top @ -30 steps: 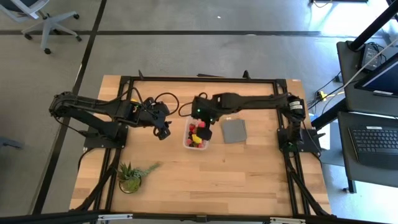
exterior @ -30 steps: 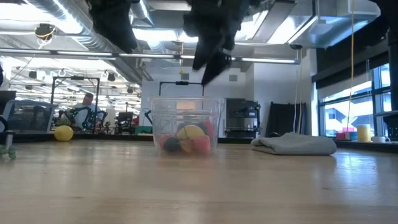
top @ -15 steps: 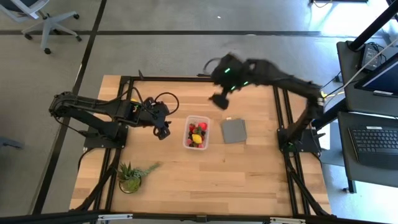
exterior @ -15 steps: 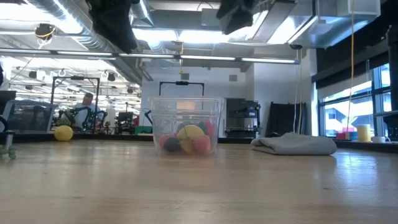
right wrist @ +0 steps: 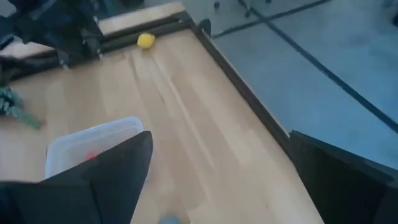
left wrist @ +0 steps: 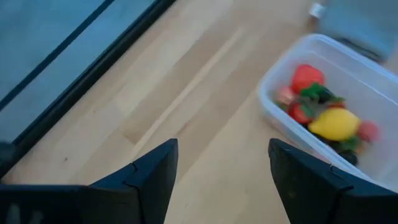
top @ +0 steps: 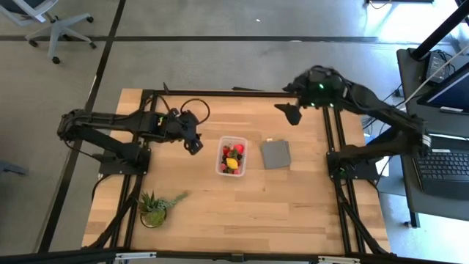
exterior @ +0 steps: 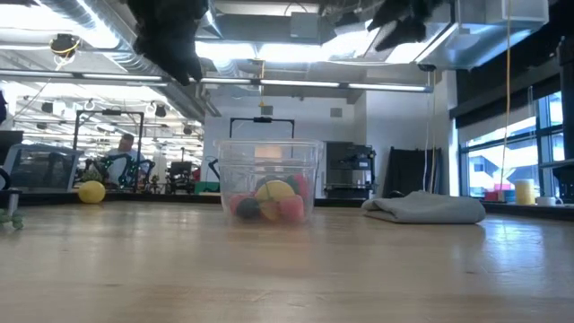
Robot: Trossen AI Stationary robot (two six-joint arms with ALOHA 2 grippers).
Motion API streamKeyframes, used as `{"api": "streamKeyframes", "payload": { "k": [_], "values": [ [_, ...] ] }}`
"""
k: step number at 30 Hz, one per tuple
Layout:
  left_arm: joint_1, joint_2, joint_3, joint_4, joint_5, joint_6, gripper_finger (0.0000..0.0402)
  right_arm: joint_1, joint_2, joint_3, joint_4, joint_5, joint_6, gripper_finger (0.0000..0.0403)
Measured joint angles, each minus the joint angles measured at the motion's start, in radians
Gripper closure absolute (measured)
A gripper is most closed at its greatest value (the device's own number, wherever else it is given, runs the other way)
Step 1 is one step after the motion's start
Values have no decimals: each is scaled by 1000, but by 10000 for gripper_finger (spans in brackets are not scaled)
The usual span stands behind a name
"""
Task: Pick and placing Produce into tupperware
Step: Put the lemon into the transparent bin
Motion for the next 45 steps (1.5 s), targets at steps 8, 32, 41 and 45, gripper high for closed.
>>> {"api": "streamKeyframes", "payload": {
  "k": [8,32,41,45],
  "values": [
    [206,6,0,-120,110,8,160,-1,-241,-391,317,0,114,26],
    [675,191,0,-172,299,72,75,-14,-305,-550,617,1,183,26],
    [707,191,0,-198,179,-137,74,-14,-305,-550,617,1,182,26],
    [746,199,0,-209,145,-145,82,-14,-305,-549,618,1,181,26]
  ]
}}
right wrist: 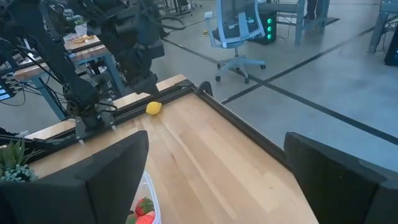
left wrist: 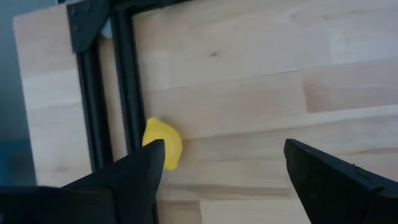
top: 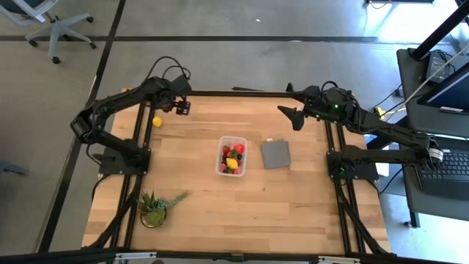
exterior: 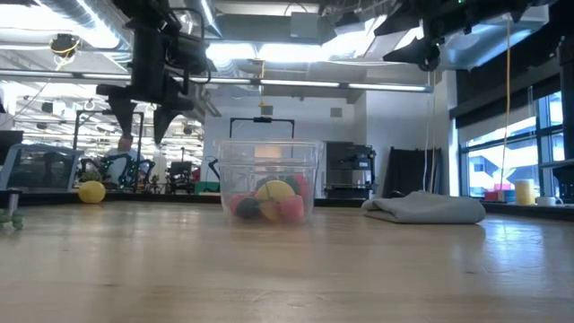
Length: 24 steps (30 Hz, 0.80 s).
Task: Pick and placing Produce into tupperware
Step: Put the lemon into the transparent bin
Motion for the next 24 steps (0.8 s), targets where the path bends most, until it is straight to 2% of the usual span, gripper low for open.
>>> {"api": "streamKeyframes", "payload": {
  "k": [10,20,24],
  "values": [
    [55,-1,-20,-85,3,-94,85,0,0,0,0,0,-6,26],
    [207,-1,-260,-66,125,-165,86,0,0,0,-2,0,-27,26],
    [233,-1,-337,41,124,-170,86,0,0,1,-2,0,-33,26]
  ]
}}
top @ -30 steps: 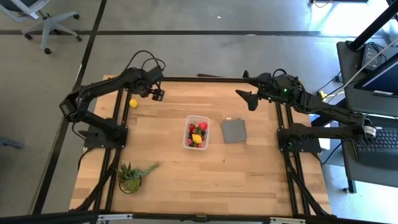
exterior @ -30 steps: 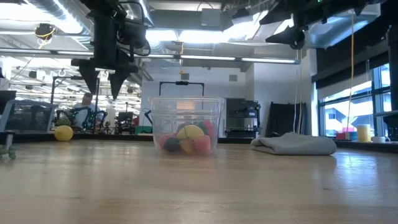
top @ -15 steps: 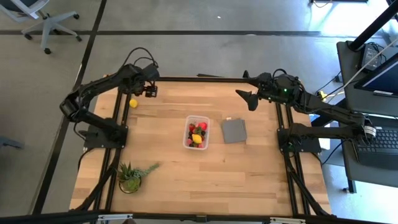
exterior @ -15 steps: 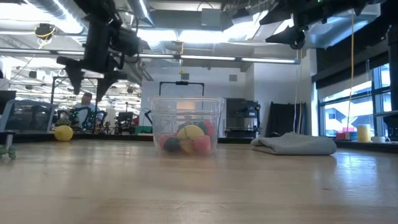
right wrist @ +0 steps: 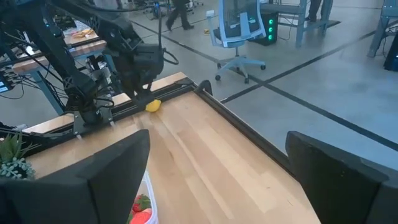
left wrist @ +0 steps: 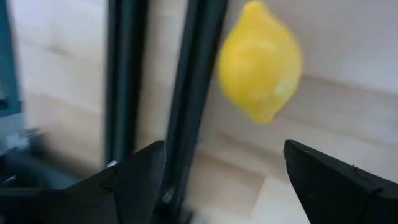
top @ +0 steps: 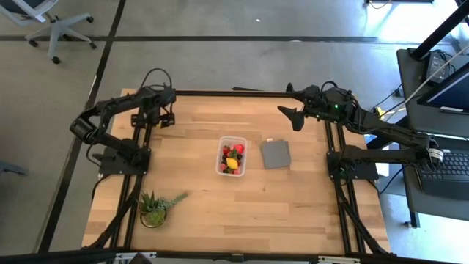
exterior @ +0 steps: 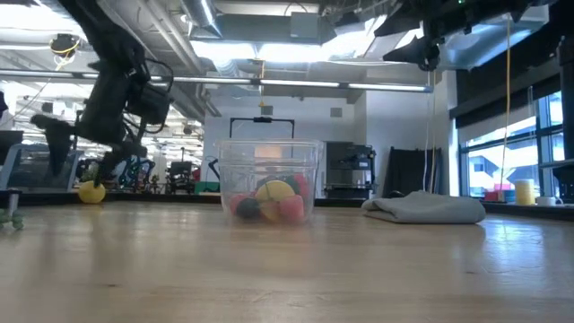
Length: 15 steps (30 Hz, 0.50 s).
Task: Pick and placing Produce into tupperware
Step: Put the lemon into the transparent bin
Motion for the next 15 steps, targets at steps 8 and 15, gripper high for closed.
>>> {"api": "streamKeyframes", "payload": {
  "k": [8,15],
  "values": [
    [-4,0,-40,194,14,-4,86,0,0,0,1,0,-19,26],
    [28,0,-40,205,-21,-8,86,0,0,0,0,0,-16,26]
  ]
}}
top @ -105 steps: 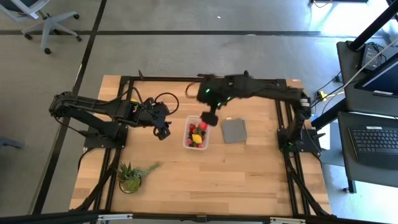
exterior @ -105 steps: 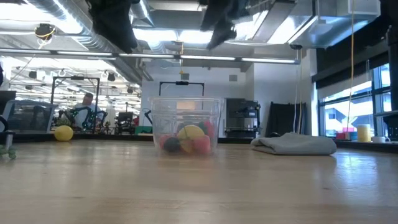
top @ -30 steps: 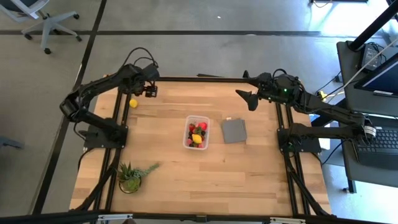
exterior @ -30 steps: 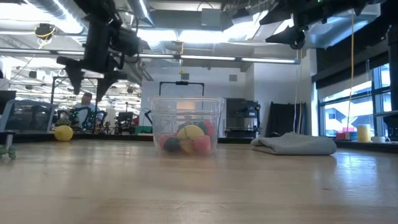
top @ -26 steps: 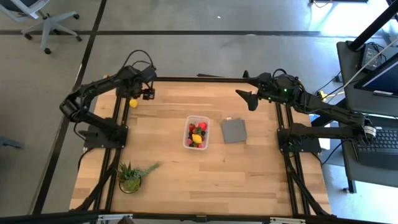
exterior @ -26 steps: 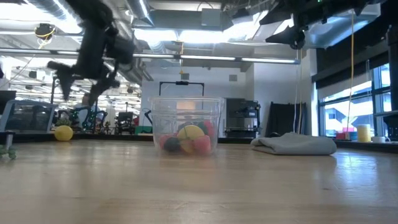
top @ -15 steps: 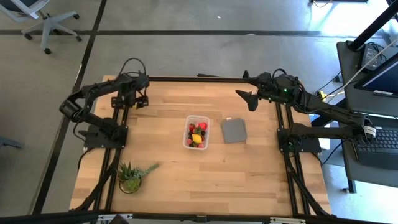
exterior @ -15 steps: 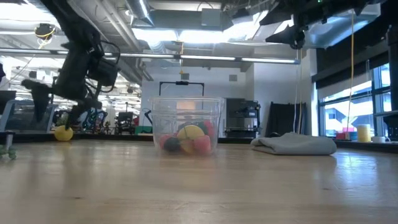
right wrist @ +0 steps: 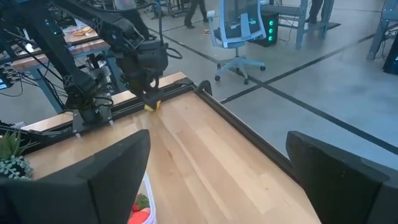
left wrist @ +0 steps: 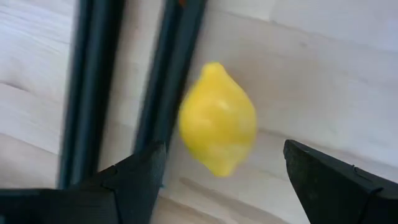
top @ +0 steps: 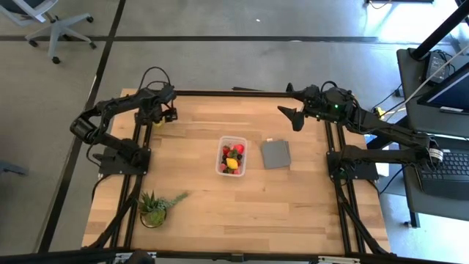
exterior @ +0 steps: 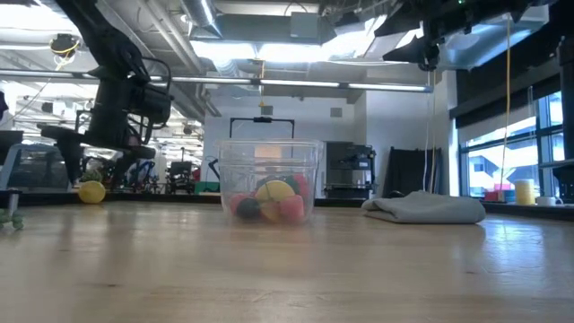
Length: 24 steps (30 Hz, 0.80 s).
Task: Pick and placing Produce into tupperware
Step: Put the lemon into the transparent bin
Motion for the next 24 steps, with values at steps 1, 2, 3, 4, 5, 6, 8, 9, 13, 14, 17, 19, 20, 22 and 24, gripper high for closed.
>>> {"api": "streamKeyframes", "payload": {
  "k": [1,2,3,4,5,6,8,9,13,14,17,19,20,22,24],
  "values": [
    [5,0,0,0,-18,0,86,0,0,0,0,0,-1,26],
    [10,0,0,0,-34,0,86,0,0,0,0,0,-1,26],
    [16,0,0,0,-37,0,86,0,0,0,0,0,-1,26],
    [22,0,0,0,-36,0,86,0,0,0,0,0,-2,26],
    [27,0,0,0,-36,0,86,0,0,0,0,0,-3,26],
    [30,0,0,0,-36,2,86,0,0,0,1,0,-4,26],
    [35,0,0,2,-41,10,86,0,0,0,1,0,-7,26],
    [37,0,0,5,-47,14,86,0,0,0,1,0,-7,26],
    [38,0,0,38,-47,32,86,0,0,0,1,0,-9,26],
    [38,0,0,44,-40,32,86,0,0,0,1,0,-9,26],
    [38,0,0,47,-35,35,86,0,0,0,1,0,-10,26],
    [38,0,-3,49,-40,35,86,0,0,0,1,0,-10,26],
    [38,0,-8,53,-39,35,86,0,0,0,1,0,-10,26],
    [38,0,-26,72,-34,35,86,0,0,0,1,0,-10,26],
    [38,0,-53,97,-33,36,86,0,0,0,1,0,-10,26]
  ]
}}
